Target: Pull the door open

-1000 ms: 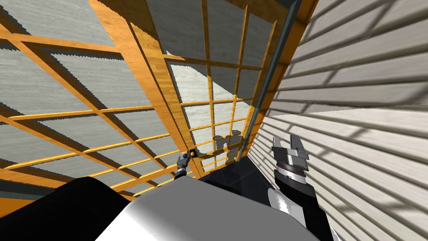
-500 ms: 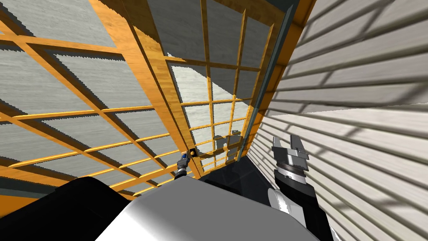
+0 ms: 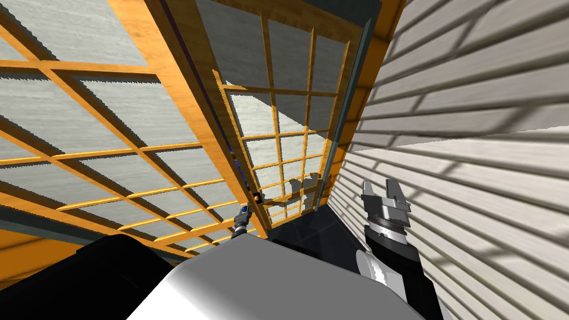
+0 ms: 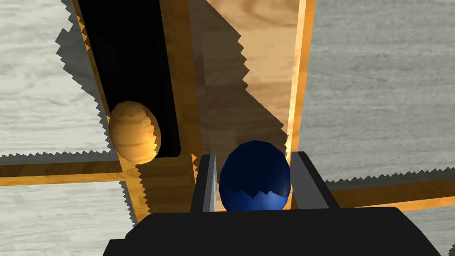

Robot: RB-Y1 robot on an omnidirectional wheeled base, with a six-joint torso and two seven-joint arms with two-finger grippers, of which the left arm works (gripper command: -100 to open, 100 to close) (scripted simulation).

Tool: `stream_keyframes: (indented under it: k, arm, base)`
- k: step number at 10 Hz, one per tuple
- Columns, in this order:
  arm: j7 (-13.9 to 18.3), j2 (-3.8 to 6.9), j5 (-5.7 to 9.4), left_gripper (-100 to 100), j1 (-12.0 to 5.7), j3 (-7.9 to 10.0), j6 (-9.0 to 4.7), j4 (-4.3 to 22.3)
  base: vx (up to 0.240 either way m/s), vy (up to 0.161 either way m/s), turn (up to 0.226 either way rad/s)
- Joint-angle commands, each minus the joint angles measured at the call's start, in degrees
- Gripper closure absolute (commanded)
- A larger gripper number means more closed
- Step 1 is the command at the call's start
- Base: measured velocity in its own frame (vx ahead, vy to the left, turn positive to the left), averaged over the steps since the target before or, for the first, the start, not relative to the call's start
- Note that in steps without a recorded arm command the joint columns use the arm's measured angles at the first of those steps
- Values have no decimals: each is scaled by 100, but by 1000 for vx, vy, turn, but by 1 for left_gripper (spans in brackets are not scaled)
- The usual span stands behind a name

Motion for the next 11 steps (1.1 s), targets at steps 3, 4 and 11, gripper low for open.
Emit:
stream_keyframes:
  k: [3, 4, 11]
  arm:
    - [179, 117, 80, 100, 173, 124, -19, 261]
    - [179, 117, 80, 100, 173, 124, -19, 261]
    - [618, 198, 171, 100, 374, 160, -16, 405]
  base:
    - [-96, -48, 36]
    - [-121, -44, 51]
    - [-94, -35, 36]
